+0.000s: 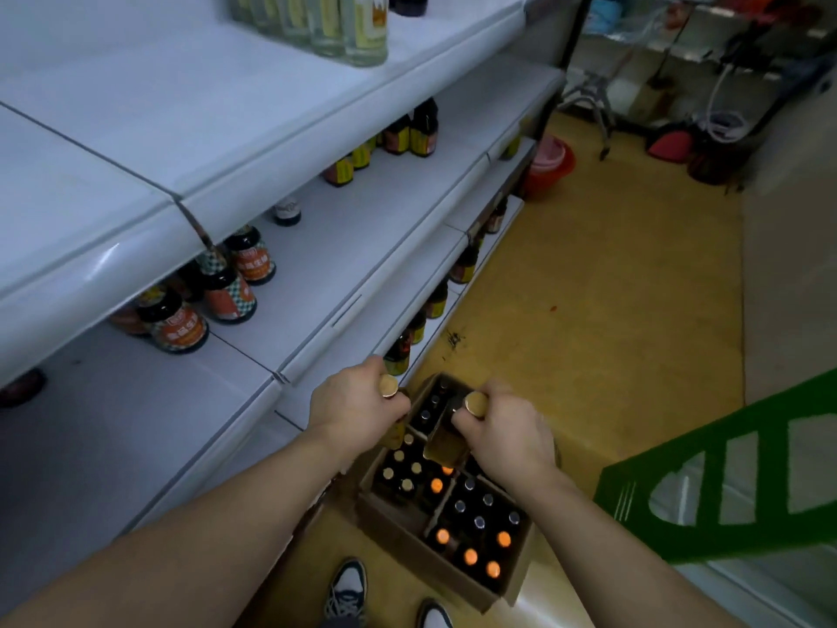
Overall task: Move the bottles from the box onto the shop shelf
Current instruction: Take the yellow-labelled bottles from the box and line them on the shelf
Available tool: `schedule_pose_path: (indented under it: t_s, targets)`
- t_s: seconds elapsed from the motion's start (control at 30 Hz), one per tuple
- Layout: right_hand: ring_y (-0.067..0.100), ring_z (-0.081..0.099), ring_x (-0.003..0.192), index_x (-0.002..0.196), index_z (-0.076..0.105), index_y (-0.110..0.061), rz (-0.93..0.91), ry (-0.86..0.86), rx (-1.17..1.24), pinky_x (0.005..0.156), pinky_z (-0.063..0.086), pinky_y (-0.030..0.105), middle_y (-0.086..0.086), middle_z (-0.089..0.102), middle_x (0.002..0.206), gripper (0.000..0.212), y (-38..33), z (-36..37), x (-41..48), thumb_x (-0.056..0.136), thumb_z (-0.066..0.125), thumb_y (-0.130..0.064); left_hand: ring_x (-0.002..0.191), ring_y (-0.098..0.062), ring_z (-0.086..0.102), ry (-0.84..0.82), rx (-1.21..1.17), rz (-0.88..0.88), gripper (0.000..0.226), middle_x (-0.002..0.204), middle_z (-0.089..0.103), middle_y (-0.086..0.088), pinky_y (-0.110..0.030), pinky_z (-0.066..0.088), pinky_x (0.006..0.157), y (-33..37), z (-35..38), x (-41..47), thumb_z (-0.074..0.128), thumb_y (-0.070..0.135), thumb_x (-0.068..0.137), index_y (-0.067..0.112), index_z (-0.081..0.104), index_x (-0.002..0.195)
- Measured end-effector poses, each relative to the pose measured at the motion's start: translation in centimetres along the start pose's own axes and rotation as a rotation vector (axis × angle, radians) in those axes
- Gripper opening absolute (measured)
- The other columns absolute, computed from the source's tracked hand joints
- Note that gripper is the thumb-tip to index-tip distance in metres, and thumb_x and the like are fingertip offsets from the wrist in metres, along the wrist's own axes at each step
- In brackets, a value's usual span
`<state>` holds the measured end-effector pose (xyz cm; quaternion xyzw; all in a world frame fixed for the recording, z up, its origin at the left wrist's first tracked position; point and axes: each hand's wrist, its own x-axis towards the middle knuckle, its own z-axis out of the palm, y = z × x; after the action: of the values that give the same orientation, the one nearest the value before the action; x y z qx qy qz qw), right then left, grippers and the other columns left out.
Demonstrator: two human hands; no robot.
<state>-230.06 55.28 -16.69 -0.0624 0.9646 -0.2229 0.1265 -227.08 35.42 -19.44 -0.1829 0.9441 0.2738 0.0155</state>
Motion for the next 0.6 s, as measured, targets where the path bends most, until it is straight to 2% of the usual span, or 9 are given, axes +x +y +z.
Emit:
schedule_pose_path:
  t_s: [0.2,0.33,0.47,0.6]
  targets:
    - [0.027,0.064,0.082,0.108,0.051,-0.024,-0.188,-0.019,-0.015,0.072,0.056,0.042,-0.001,0.065,0.088,0.027,0.1,-3.0,-0.1,0.092,0.059,-0.045,0.073,-0.017,0.059,0.143,-0.006,-0.129,0.025,0.076,0.059,0.009,-0.031,0.051,0.061,2.9,-1.8,-3.4,0.066,0.047,0.081,0.026,0.054,0.090]
    - [0.025,0.063,0.084,0.108,0.051,-0.026,-0.317,-0.022,-0.023,0.073,0.053,0.040,-0.001,0.066,0.091,0.027,-0.2,-5.0,-0.5,0.091,0.059,-0.046,0.072,-0.019,0.061,0.243,-0.024,-0.184,0.026,0.074,0.062,0.006,-0.037,0.054,0.066,4.1,-3.2,-6.0,0.062,0.051,0.079,0.028,0.052,0.085]
    - [0.023,0.062,0.083,0.102,0.053,-0.027,-0.429,-0.029,-0.003,0.072,0.053,0.041,-0.004,0.064,0.089,0.026,-1.2,-6.7,-1.2,0.089,0.058,-0.049,0.075,-0.019,0.059,0.336,-0.045,-0.255,0.024,0.077,0.061,0.007,-0.036,0.053,0.064,4.7,-4.9,-8.4,0.061,0.051,0.081,0.029,0.053,0.088]
    - [0.021,0.061,0.078,0.097,0.052,-0.031,-0.559,-0.053,0.018,0.070,0.054,0.041,-0.006,0.063,0.084,0.023,-3.3,-8.2,-2.1,0.087,0.060,-0.051,0.079,-0.020,0.060,0.402,-0.034,-0.317,0.025,0.082,0.062,0.007,-0.040,0.056,0.070,4.4,-6.9,-11.0,0.060,0.054,0.082,0.031,0.054,0.090]
